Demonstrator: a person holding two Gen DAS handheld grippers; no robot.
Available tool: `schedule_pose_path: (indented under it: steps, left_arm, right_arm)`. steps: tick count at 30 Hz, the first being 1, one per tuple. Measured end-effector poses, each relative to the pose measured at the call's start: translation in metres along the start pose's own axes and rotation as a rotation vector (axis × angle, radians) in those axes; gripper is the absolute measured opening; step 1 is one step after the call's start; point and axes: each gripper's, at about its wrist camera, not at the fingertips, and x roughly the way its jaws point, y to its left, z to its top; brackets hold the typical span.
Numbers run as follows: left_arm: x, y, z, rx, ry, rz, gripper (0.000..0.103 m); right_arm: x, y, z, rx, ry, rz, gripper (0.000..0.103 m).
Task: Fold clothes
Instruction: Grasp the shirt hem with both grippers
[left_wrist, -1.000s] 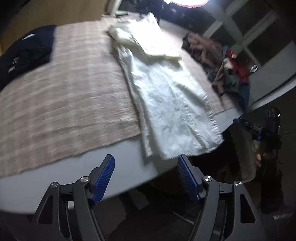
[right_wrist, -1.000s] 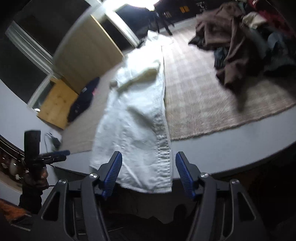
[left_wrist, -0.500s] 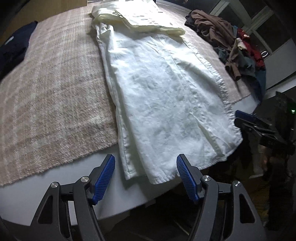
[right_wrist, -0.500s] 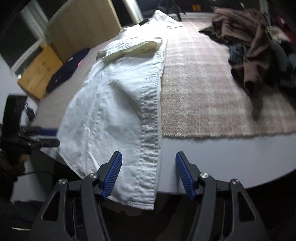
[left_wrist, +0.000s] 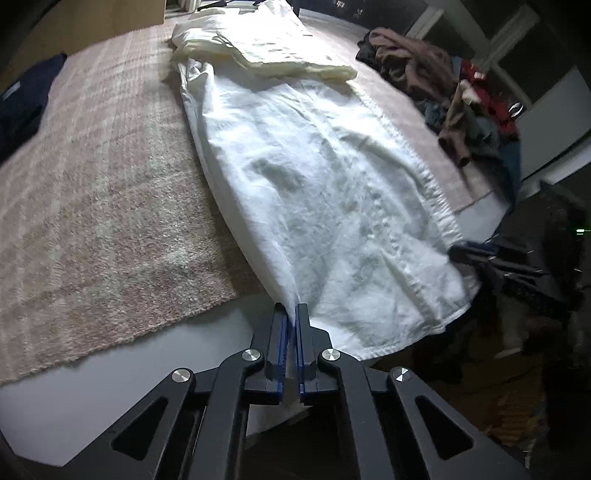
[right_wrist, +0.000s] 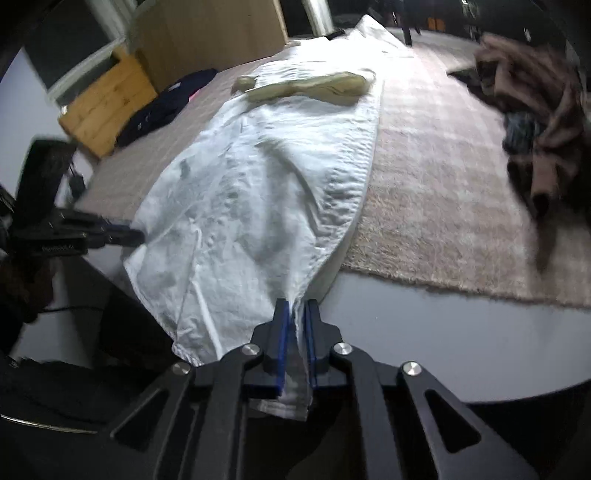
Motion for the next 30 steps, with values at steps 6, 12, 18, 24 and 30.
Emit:
schedule_pose_path:
  steps: [6,12,18,24,30]
  left_arm:
    - [-0.025,0.019,-0.005,-0.078,-0.030,-0.148,0.002]
    - [-0.042,0.024,0.004,-0.094,-0.057,-0.235,0.002]
    - [-0.037,0.025,0.007,-0.131,-0.030,-0.242,0.002]
    - [-0.032,0.020,0.008,-0.136,-0.004,-0.222,0.002]
    - [-0.029,0.016,0.012,-0.154,0.016,-0.229,0.002]
  right_arm:
    - [-0.009,-0.021,0.003,0.188,-0.019,0.213,0.005]
    - [-0.012,-0.027,0.007,0.213,0.003,0.202,0.006]
    - [-0.010,-0.025,0.005,0.181,0.051,0.092,0.033]
    - [-0.013,-0.001,-0.009,0.047,0.018,0.091,0.043]
    - [0.001,-0.018,-0.009,0.150,0.049,0.303,0.008]
